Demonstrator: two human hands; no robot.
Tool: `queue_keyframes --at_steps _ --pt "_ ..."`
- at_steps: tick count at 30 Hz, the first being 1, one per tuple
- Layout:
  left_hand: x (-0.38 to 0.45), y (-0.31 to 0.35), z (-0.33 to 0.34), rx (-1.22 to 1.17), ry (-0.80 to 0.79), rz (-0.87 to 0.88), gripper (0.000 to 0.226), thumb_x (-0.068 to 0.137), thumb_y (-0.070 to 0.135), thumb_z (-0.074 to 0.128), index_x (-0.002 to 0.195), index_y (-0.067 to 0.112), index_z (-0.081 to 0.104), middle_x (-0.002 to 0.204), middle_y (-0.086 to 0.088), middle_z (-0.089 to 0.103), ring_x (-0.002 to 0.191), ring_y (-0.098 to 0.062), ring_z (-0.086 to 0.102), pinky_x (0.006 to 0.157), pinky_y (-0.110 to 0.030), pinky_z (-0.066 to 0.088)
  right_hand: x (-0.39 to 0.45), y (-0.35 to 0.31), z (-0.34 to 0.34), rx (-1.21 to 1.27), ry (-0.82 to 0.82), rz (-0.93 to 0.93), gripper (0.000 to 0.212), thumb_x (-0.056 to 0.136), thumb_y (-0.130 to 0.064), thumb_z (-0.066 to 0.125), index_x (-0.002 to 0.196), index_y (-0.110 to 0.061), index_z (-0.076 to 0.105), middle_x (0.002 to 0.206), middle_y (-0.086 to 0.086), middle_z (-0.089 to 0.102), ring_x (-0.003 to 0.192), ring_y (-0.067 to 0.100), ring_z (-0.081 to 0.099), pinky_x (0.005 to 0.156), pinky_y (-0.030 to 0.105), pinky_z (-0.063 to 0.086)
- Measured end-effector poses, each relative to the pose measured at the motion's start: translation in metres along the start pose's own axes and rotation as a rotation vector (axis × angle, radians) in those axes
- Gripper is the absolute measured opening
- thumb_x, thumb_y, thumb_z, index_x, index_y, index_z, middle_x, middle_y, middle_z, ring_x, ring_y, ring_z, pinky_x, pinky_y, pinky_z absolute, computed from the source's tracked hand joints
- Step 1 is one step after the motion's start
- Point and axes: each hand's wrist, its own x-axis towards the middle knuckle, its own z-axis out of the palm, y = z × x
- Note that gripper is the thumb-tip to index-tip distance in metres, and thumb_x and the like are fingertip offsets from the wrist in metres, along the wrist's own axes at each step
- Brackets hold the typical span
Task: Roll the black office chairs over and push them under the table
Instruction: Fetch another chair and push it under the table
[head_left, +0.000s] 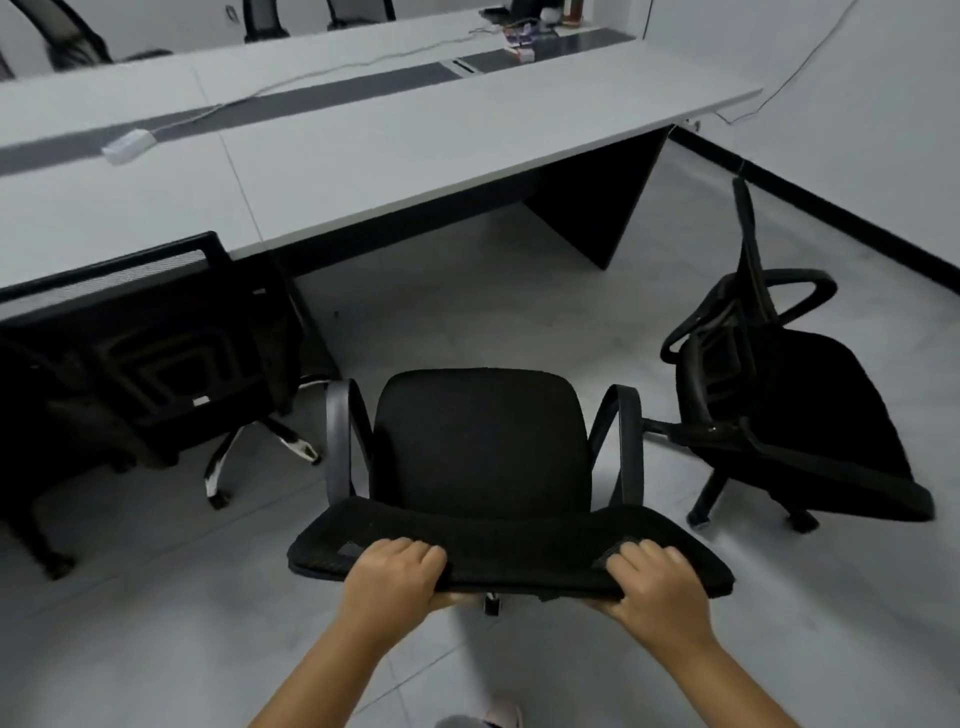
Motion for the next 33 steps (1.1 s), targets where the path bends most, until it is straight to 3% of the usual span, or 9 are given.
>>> queue_keyframes --at_steps 3,8,12,20,24,28,33 --pt "0.020 -0.025 0.005 0.004 0.028 -0.008 0.070 0.090 0.062 0.016 0.047 0.022 0.055 0.042 0.009 0.052 0.038 -0.008 0.051 0.041 -0.014 0.038 0.035 0.002 0.015 -0.006 0.012 -0.048 0.059 0.083 -0.061 0.036 0.051 -0.016 0.057 0.051 -0.002 0.051 0.046 0.017 0.050 0.049 0.022 0.032" --pt "0.060 -0.058 0.022 0.017 0.053 -0.085 0.074 0.088 0.065 0.012 0.044 0.020 0.051 0.039 0.007 0.046 0.035 -0.010 0.047 0.038 -0.016 0.033 0.102 0.019 0.042 0.020 0.057 -0.111 0.069 0.090 -0.060 0.021 0.049 -0.016 0.054 0.049 -0.003 0.048 0.045 0.016 0.047 0.054 0.027 0.021" --pt "0.089 -0.083 0.036 0.028 0.071 -0.159 0.074 0.088 0.065 0.014 0.044 0.020 0.051 0.039 0.007 0.046 0.035 -0.010 0.047 0.038 -0.017 0.033 0.157 0.031 0.064 0.000 0.043 -0.178 0.048 0.073 -0.055 0.044 0.047 -0.015 0.054 0.048 -0.002 0.048 0.044 0.017 0.048 0.054 0.027 0.022" --pt "0.154 -0.129 0.059 0.104 0.063 -0.251 0.072 0.087 0.067 0.016 0.045 0.020 0.052 0.041 0.008 0.047 0.036 -0.009 0.047 0.039 -0.019 0.034 0.251 0.063 0.118 0.108 -0.022 -0.267 0.040 0.066 -0.050 0.043 0.048 -0.017 0.055 0.049 -0.003 0.050 0.045 0.017 0.049 0.056 0.030 0.022" --pt "0.167 -0.149 0.066 0.108 0.046 -0.274 0.071 0.086 0.068 0.018 0.047 0.020 0.053 0.043 0.007 0.048 0.038 -0.009 0.047 0.040 -0.019 0.034 0.278 0.062 0.130 0.132 -0.051 -0.280 0.041 0.068 -0.050 0.044 0.049 -0.016 0.057 0.049 -0.002 0.050 0.044 0.018 0.050 0.050 0.023 0.026" --pt "0.171 -0.168 0.073 0.108 0.023 -0.263 0.070 0.086 0.069 0.020 0.050 0.021 0.056 0.047 0.008 0.052 0.041 -0.009 0.050 0.042 -0.019 0.036 0.292 0.059 0.141 0.125 -0.069 -0.292 0.038 0.066 -0.048 0.045 0.050 -0.015 0.056 0.049 -0.001 0.049 0.046 0.019 0.049 0.054 0.030 0.021" --pt "0.163 -0.190 0.074 0.066 0.022 -0.193 0.067 0.086 0.067 0.021 0.056 0.022 0.060 0.053 0.009 0.056 0.047 -0.008 0.053 0.046 -0.018 0.038 0.292 0.035 0.138 0.126 -0.091 -0.228 0.038 0.060 -0.048 0.042 0.047 -0.015 0.056 0.047 0.000 0.049 0.049 0.017 0.047 0.047 0.022 0.030"
